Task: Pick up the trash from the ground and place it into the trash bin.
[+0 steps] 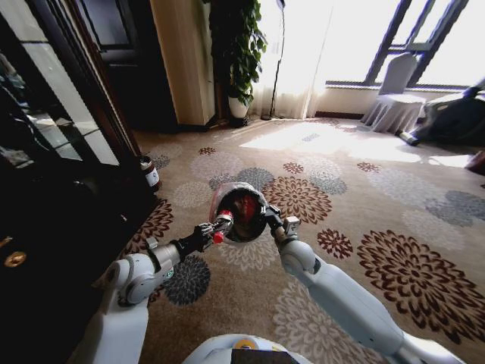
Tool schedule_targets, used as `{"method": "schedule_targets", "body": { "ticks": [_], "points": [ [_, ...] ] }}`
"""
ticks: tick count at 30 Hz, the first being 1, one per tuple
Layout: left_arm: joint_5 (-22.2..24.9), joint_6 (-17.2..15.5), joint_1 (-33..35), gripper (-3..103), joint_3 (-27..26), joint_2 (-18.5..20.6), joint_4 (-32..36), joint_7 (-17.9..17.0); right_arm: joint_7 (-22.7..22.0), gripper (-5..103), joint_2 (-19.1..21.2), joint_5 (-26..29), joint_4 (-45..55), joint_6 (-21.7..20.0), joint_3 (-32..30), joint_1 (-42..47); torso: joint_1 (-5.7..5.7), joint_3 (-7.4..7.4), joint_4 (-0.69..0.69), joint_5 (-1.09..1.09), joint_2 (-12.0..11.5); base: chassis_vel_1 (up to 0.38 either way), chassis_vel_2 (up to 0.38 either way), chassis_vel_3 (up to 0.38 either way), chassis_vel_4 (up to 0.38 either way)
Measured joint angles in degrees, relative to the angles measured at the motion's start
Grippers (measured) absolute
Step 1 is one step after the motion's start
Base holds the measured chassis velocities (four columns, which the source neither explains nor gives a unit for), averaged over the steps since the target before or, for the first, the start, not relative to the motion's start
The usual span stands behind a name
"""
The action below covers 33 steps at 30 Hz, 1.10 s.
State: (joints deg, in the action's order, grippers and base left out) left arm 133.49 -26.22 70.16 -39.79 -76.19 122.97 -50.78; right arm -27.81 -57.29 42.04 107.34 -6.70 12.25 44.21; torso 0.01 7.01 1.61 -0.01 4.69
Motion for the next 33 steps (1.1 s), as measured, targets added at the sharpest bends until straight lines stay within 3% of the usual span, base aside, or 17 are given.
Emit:
{"method": "schedule_targets", "body": {
  "ticks": [4,17,33],
  "points": [
    [-0.78,0.25,-1.58,28,0.43,-0.24,-1.24,0.13,-0.09,0,0.01,-0.01,-0.01,0.0,0.0,0.0,0.0,0.0,0.01,0.01,0.0,0.0,0.0,0.0,0.0],
    [-8.73,1.51,-1.16,24,9.89,-2.68,-0.74,2.7,-0.19,0,0.12,-0.03,-0.02,0.01,-0.11,0.0,0.0,0.0,0.01,0.02,0.0,0.0,0.0,0.0,0.0],
    [-14.07,3.85,-8.51,24,11.04,-2.43,-6.16,6.62,-0.09,0,0.04,0.0,0.0,0.06,-0.07,-0.01,0.0,0.0,0.01,0.02,0.0,0.0,0.0,0.0,0.0]
  ]
}}
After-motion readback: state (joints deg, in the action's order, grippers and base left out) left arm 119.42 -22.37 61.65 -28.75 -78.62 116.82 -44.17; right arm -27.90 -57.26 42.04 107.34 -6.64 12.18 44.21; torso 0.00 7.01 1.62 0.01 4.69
